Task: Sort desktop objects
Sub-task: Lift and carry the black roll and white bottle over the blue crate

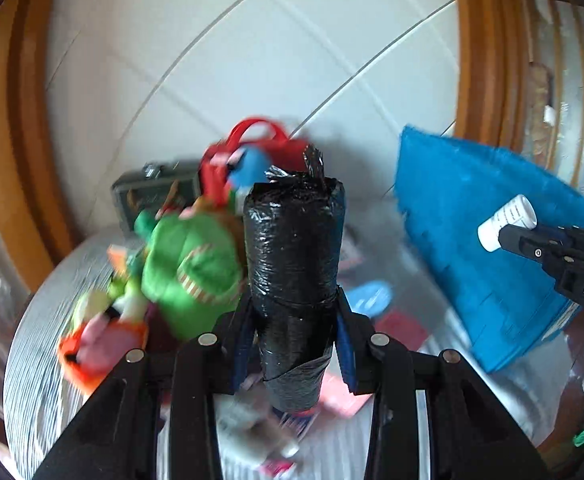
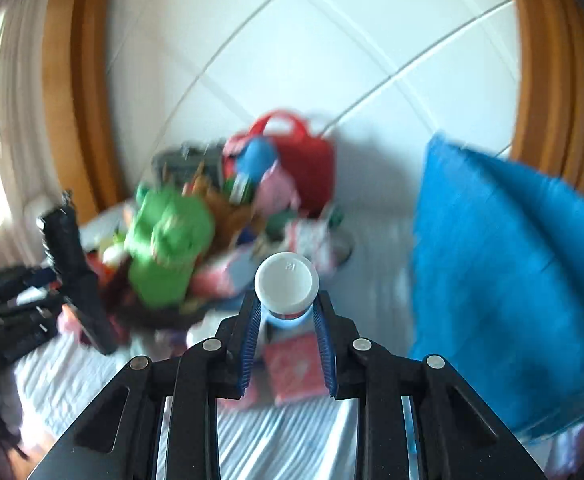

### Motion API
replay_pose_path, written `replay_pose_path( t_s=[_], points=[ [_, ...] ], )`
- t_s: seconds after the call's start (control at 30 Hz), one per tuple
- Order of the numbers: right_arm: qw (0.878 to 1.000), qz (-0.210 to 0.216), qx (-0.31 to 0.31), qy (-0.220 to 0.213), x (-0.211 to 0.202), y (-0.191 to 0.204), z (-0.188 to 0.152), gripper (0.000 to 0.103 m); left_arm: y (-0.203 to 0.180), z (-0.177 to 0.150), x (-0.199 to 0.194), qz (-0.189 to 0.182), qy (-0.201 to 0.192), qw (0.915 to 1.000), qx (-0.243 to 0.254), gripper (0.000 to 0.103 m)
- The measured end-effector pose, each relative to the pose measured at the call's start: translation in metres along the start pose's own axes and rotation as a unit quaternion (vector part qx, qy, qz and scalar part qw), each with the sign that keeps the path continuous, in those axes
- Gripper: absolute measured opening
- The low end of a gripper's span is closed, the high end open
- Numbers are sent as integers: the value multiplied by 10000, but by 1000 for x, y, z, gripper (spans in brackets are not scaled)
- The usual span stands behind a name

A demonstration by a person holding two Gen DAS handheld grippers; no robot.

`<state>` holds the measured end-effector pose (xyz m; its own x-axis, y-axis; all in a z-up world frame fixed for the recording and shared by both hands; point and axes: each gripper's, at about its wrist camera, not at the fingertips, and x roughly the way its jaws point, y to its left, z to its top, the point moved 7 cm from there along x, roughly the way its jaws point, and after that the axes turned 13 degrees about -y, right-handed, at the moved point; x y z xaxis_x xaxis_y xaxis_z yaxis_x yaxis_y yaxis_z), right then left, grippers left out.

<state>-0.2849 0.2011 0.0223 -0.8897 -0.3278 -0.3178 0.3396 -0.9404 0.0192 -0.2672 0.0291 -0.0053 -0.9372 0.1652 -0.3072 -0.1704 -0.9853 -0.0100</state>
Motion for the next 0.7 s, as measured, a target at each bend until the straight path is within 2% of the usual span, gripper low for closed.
replay_pose_path(
  t_s=[0.1, 0.23, 0.43, 0.57, 0.7],
  points=[
    [9987, -371, -69, -346, -21, -37, 41, 27, -46, 39, 10, -290, -326, 9990, 105, 35],
    [9940, -959, -147, -506, -42, -101, 77, 27, -113, 88, 29, -749, -579, 9954, 117, 35],
    [9877, -1551, -76, -154, -46, -209, 90, 27, -225, 150, 61, -1264, -800, 9884, 260, 35],
    [9842, -1751, -20, 271, -36, -269, 77, 27, -301, 173, 91, -1573, -626, 9850, 341, 35],
    [9790, -1812, 29, 930, -20, -325, 59, 27, -372, 174, 136, -1728, -9, 9839, 451, 35]
  ],
)
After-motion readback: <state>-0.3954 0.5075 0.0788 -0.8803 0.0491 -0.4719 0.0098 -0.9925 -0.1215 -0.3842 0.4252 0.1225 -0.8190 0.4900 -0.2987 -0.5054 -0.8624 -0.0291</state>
